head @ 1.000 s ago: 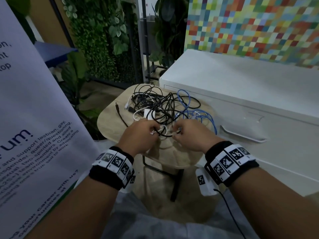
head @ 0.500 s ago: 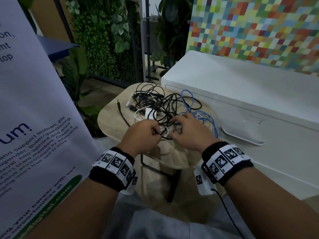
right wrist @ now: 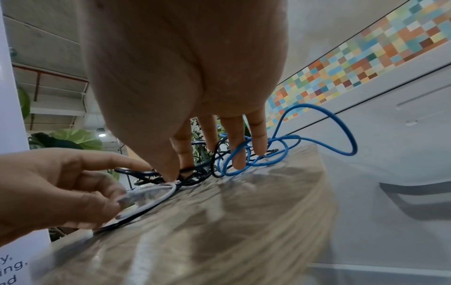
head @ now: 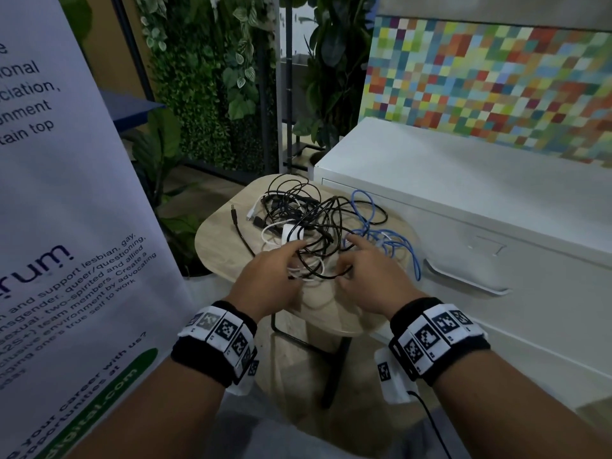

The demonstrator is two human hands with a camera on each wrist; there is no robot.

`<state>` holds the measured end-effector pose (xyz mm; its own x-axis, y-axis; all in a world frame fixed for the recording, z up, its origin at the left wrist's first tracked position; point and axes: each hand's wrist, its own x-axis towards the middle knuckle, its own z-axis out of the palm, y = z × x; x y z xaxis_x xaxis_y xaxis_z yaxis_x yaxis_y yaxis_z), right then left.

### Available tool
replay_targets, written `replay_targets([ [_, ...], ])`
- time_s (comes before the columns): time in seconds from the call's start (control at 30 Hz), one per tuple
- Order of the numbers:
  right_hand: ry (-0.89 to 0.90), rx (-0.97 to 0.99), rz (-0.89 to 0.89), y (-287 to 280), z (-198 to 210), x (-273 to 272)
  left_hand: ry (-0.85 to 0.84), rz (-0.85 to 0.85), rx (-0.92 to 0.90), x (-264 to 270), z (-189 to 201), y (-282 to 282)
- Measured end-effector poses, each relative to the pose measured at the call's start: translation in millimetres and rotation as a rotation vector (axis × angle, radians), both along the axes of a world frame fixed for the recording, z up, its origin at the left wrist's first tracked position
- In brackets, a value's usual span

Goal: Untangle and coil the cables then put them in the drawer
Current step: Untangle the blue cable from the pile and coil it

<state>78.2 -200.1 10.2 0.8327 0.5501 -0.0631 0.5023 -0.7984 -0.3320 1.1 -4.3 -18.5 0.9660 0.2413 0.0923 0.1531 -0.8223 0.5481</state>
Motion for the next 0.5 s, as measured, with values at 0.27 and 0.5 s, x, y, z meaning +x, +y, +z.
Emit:
replay_targets([
  [0.27, 0.000, 0.261, -0.086, -12.1, -3.0, 10.6, -0.193, 0.097, -0.005, 1.6, 18.2, 21.8],
  [0.5, 0.008, 0.321, -0.085, -6.1, 2.4, 11.8, -0.052, 0.054, -0.070, -4.9, 4.3, 21.5],
])
